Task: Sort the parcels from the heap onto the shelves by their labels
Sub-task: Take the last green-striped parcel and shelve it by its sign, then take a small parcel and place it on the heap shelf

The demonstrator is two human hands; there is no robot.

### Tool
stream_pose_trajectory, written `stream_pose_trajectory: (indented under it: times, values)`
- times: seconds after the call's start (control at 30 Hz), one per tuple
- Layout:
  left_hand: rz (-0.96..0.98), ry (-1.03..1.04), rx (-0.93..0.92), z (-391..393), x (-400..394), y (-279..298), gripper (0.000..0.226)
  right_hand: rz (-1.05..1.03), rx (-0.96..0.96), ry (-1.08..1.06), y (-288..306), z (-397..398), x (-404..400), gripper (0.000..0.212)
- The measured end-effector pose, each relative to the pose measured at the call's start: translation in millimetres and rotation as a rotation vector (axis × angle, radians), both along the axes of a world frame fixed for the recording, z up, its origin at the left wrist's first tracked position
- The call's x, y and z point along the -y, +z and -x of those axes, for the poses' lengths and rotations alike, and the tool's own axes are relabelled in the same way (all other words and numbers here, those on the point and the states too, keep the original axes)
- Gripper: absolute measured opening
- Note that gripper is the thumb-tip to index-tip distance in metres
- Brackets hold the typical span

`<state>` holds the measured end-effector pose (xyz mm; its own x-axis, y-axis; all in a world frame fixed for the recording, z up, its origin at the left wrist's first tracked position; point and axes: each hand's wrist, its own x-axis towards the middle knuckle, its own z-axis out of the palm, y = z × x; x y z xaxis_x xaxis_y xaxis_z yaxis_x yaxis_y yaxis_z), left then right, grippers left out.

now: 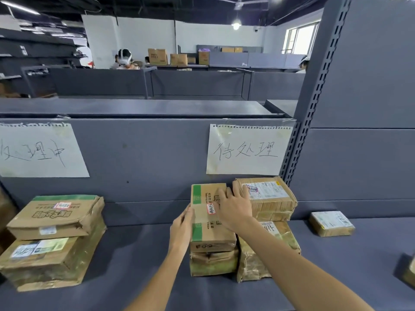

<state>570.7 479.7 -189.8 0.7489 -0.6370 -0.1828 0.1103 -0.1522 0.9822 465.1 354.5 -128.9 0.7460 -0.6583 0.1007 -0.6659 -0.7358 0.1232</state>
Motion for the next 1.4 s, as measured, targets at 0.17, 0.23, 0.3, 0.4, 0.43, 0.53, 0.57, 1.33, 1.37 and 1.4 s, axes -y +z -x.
stream_pose_trajectory:
  times: [0.17,0.23,0.3,0.4,0.43,0.53,0.57,1.33,1.37,1.4]
  values:
    - [0.010,0.031,-0.041,-6,7,-12,0.034,0.068,-0.117,0.008,-3,-6,-2,0.058]
    - [-0.016,0.018,-0.013,-9,8,-16,0.035,0.073,-0.113,0.016,-4,-6,-3,0.056]
    - [-0.045,-0.017,0.031,-9,5,-14,0.037,0.072,-0.066,0.024,-4,-4,-3,0.052]
    - [-0.078,-0.096,0.165,-7,-2,6,0.041,0.060,0.034,0.020,-5,0,-2,0.053]
    - [-0.082,-0.107,0.230,-8,-3,15,0.044,0.053,0.062,0.015,-3,2,-2,0.056]
    - [-0.077,-0.154,0.454,-17,-5,45,0.048,0.040,0.095,-0.008,4,9,-2,0.064]
    - [-0.076,-0.174,0.520,-20,-5,54,0.047,0.050,0.096,-0.015,8,12,-2,0.066]
    - [0.358,-0.624,0.625,315,160,117,0.046,-0.013,0.438,-0.765,16,462,38,0.077]
    - [0.351,-0.628,0.610,337,168,115,0.045,-0.008,0.448,-0.778,14,487,42,0.077]
    - [0.341,-0.626,0.595,358,175,114,0.045,-0.002,0.455,-0.787,13,512,46,0.078]
